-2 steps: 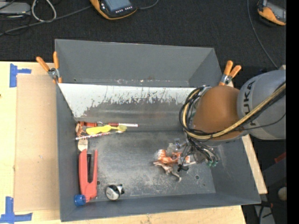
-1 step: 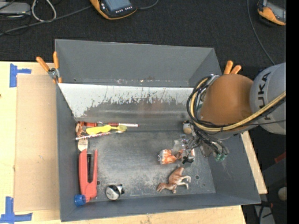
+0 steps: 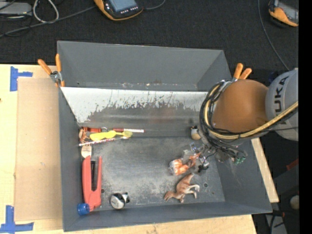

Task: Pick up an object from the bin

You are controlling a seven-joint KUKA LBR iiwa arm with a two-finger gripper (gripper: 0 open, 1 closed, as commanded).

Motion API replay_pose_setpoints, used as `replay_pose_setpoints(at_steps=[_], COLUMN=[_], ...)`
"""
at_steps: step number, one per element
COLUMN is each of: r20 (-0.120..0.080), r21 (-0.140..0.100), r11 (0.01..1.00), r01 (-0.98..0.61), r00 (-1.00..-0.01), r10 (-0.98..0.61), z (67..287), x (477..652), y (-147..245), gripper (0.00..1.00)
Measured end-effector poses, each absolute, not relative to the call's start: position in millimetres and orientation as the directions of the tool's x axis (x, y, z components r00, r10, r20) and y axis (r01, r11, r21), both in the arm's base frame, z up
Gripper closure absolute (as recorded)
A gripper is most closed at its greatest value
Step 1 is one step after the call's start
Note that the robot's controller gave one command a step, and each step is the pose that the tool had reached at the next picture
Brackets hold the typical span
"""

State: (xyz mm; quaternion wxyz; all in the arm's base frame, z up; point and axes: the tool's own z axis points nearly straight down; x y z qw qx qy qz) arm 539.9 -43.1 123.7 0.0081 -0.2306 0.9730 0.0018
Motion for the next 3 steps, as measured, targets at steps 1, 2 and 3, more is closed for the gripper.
replay_pose_setpoints(at_steps=[1, 2, 3], r20=[-0.014, -0.011, -0.019], r21=[0.001, 0.006, 0.001], r11=[0.824, 0.961, 0.839], r01=[-0.567, -0.277, -0.545], r00=[-0.823, -0.961, -0.839], r10=[-0.567, -0.277, -0.544], z=[96, 89, 84], x=[557.1, 561.7, 568.7], y=[-34, -40, -44], gripper=[1.00, 1.00, 1.00])
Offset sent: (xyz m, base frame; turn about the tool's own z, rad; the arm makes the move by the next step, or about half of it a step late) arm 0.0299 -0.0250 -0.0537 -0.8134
